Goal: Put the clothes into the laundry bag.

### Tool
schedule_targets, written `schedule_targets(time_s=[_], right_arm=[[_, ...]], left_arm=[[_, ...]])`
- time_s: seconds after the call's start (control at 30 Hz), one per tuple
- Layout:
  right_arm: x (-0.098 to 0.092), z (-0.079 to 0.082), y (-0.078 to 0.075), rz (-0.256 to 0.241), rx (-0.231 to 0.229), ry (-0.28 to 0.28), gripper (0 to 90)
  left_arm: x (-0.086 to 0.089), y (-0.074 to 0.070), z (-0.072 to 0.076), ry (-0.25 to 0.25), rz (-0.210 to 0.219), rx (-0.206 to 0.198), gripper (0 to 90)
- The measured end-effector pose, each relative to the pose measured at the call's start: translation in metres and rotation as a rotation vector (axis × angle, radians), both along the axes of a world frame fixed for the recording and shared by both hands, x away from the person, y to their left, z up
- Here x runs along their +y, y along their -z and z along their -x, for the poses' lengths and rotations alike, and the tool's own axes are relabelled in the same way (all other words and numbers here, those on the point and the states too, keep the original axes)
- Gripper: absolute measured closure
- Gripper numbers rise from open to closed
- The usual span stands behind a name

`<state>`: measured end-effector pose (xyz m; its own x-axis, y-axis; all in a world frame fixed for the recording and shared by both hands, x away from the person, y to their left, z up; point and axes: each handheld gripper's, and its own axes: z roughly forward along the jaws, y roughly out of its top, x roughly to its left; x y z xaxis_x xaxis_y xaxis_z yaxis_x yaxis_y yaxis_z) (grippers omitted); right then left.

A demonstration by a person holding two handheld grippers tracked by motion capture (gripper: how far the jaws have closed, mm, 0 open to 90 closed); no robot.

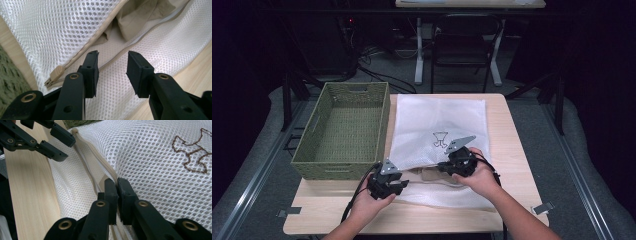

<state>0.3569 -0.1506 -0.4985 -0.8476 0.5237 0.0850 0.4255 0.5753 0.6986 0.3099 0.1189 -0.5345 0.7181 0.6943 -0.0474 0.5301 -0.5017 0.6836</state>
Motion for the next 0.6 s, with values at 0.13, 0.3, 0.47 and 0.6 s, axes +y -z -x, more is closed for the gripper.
schedule_targets(time_s=[0.13,0.3,0.47,0.6], right_arm=[[0.000,0.002,0.003,-0.002,-0.019,0.007,86.5],[0.000,0.007,0.005,0.020,-0.042,0.010,86.2],[0.000,0.009,0.009,0.036,-0.052,0.017,85.8],[0.000,0.013,0.015,0.051,-0.069,0.021,85.7]], left_arm=[[0.003,0.005,0.001,0.011,0.005,0.019,60.4],[0.004,0.010,0.002,0.014,-0.004,0.043,60.3],[0.000,0.015,0.003,0.029,-0.014,0.060,60.5],[-0.002,0.019,0.004,0.038,-0.024,0.076,61.2]])
